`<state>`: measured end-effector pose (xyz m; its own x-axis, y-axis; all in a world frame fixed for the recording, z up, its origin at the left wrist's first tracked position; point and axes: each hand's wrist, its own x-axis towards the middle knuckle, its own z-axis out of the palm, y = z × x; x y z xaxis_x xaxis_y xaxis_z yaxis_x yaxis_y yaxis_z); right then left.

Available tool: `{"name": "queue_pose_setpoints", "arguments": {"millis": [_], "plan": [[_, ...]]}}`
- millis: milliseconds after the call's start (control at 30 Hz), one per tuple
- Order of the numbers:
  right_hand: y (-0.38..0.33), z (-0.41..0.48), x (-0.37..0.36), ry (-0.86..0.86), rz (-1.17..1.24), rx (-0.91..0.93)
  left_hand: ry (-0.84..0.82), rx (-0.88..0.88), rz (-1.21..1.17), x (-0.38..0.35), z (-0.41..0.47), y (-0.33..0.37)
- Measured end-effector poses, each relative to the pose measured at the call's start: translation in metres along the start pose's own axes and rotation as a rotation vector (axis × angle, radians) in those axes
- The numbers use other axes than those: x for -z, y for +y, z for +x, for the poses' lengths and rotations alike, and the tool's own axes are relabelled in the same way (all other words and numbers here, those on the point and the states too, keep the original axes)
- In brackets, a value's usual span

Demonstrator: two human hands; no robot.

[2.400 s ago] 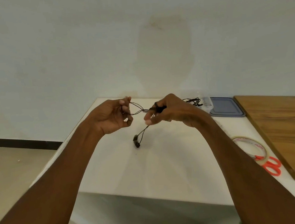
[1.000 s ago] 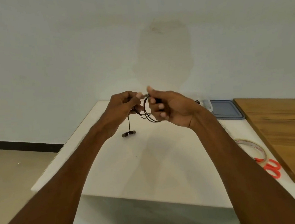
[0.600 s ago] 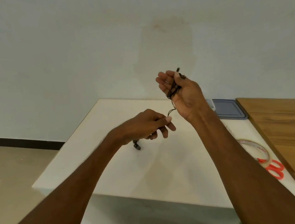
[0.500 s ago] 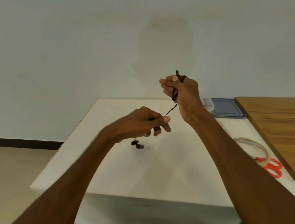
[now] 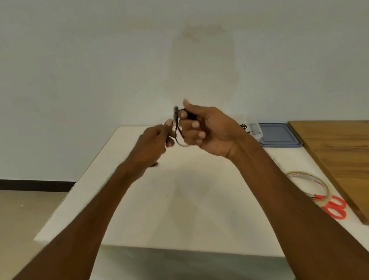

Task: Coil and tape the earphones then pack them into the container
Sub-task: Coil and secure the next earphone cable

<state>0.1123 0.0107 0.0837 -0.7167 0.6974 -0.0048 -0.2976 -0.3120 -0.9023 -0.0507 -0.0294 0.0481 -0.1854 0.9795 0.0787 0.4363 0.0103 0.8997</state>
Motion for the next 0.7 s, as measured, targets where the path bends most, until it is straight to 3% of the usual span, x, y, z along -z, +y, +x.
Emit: {"name": "queue_pose_setpoints", "arguments": {"millis": [100,167,300,367,467,567,633,700], "plan": [[-0.002,0.003,0.003,0.174,0.225,0.189,-0.109,0.059,-0.124,-0.025,-0.007,0.001],[0.004,0.005,0.005,0.327,0.132,0.283,-0.206,0.067,-0.146,-0.037,-0.011,0.006],[0.022,0.012,0.001,0.616,-0.47,0.409,-0.215,-0.049,0.174,-0.04,-0.014,0.013],[0.032,0.016,-0.003,0.663,-0.734,0.495,-0.14,-0.1,0.347,-0.037,-0.017,0.012],[0.044,0.017,-0.002,0.633,-1.327,0.565,0.034,-0.207,0.61,-0.032,-0.021,0.011],[0.049,0.015,0.003,0.608,-1.663,0.374,0.143,-0.376,0.757,-0.028,-0.025,0.012],[0.047,0.014,0.001,0.593,-1.535,0.165,0.119,-0.45,0.82,-0.024,-0.027,0.011],[0.042,0.012,-0.004,0.553,-1.219,-0.03,0.062,-0.467,0.802,-0.022,-0.027,0.008]]}}
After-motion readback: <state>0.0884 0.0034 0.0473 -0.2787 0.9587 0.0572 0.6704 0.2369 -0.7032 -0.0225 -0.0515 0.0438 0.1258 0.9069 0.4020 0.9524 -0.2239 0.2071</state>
